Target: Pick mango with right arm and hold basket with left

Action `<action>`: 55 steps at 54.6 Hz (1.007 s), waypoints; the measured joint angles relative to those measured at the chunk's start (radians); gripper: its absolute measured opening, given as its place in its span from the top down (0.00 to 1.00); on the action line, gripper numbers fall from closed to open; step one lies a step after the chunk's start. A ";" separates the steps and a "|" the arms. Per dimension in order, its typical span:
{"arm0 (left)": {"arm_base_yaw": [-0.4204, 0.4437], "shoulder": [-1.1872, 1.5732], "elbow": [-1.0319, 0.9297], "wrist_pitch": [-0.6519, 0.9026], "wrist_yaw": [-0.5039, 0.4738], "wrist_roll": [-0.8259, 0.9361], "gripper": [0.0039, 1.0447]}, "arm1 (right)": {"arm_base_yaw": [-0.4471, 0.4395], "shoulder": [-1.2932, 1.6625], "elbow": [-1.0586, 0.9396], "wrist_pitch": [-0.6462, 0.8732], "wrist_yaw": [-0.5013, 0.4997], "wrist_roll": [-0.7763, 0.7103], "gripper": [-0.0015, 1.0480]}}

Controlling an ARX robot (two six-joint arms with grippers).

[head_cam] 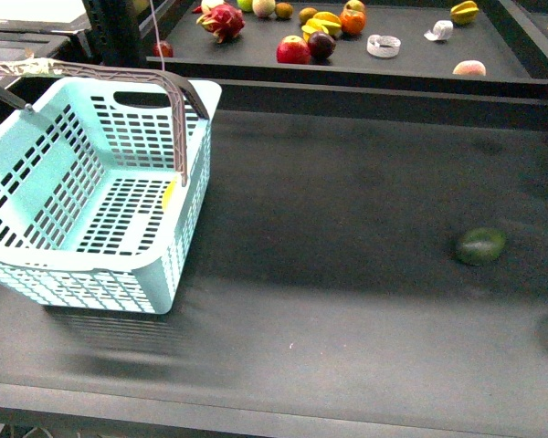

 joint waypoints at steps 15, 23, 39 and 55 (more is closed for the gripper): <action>-0.110 -0.144 -0.327 0.531 0.485 0.972 0.76 | -0.001 0.000 0.000 0.000 0.002 0.000 0.08; -0.172 -0.309 -0.380 0.425 0.415 1.017 0.98 | -0.001 0.000 0.000 0.000 0.000 0.000 0.08; -0.251 -0.571 -0.427 0.214 0.348 1.030 0.98 | -0.001 0.000 0.000 0.000 0.000 0.000 0.08; -0.344 -0.808 -0.428 0.001 0.257 1.032 0.98 | -0.001 0.000 0.000 0.000 0.000 0.000 0.08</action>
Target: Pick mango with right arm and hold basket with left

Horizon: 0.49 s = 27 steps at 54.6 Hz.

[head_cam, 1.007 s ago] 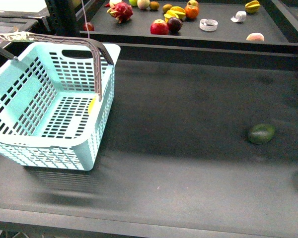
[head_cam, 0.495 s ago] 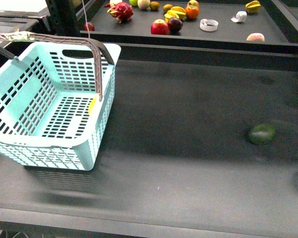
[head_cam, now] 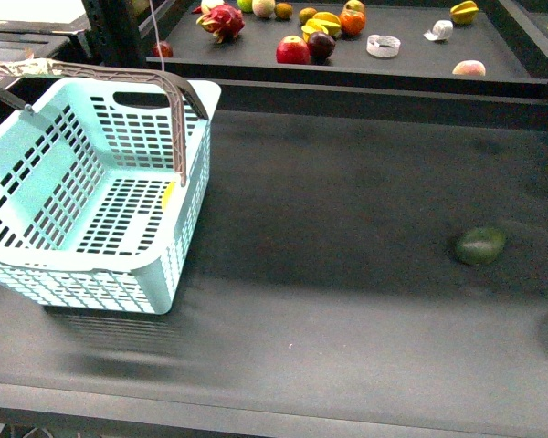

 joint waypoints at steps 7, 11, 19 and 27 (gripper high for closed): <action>-0.001 -0.081 0.000 -0.075 0.000 0.000 0.98 | 0.000 0.000 0.000 0.000 0.000 0.000 0.08; -0.001 -0.120 0.000 -0.113 -0.001 0.000 0.98 | 0.000 0.000 0.000 0.000 0.000 0.000 0.08; -0.001 -0.196 0.000 -0.186 -0.001 0.000 0.98 | 0.000 0.000 0.000 0.000 0.000 0.000 0.08; -0.001 -0.274 0.000 -0.263 -0.001 0.000 0.98 | 0.000 0.000 0.000 0.000 0.000 0.000 0.08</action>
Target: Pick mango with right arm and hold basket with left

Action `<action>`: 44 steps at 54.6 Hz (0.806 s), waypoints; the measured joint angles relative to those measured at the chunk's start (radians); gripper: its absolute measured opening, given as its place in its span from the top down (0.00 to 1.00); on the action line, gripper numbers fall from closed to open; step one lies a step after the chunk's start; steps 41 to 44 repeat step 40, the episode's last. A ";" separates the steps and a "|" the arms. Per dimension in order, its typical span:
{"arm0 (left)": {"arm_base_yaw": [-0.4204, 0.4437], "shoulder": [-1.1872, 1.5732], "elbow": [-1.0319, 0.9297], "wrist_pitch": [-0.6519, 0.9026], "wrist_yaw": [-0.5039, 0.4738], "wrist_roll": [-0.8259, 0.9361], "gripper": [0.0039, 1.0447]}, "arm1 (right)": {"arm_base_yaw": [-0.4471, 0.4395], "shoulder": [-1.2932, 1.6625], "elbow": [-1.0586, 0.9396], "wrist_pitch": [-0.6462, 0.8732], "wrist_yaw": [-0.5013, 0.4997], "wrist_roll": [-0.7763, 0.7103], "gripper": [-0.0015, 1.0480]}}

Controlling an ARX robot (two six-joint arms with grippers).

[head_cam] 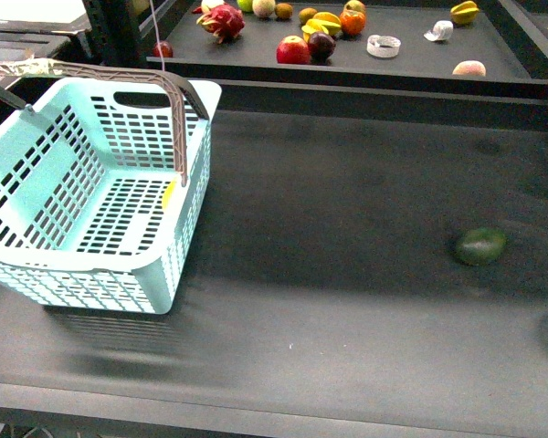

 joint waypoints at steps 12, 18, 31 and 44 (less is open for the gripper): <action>0.000 -0.068 0.000 -0.068 0.000 0.000 0.98 | 0.000 0.000 0.000 0.000 0.000 0.000 0.08; 0.000 -0.177 0.000 -0.210 0.002 0.000 0.98 | 0.000 0.000 0.000 0.000 0.000 0.000 0.08; 0.000 -0.246 0.000 -0.253 0.000 0.000 0.98 | 0.000 0.000 0.000 0.000 0.000 0.000 0.08; 0.000 -0.246 0.000 -0.254 0.000 0.000 0.98 | 0.000 0.000 0.000 0.000 0.000 0.000 0.08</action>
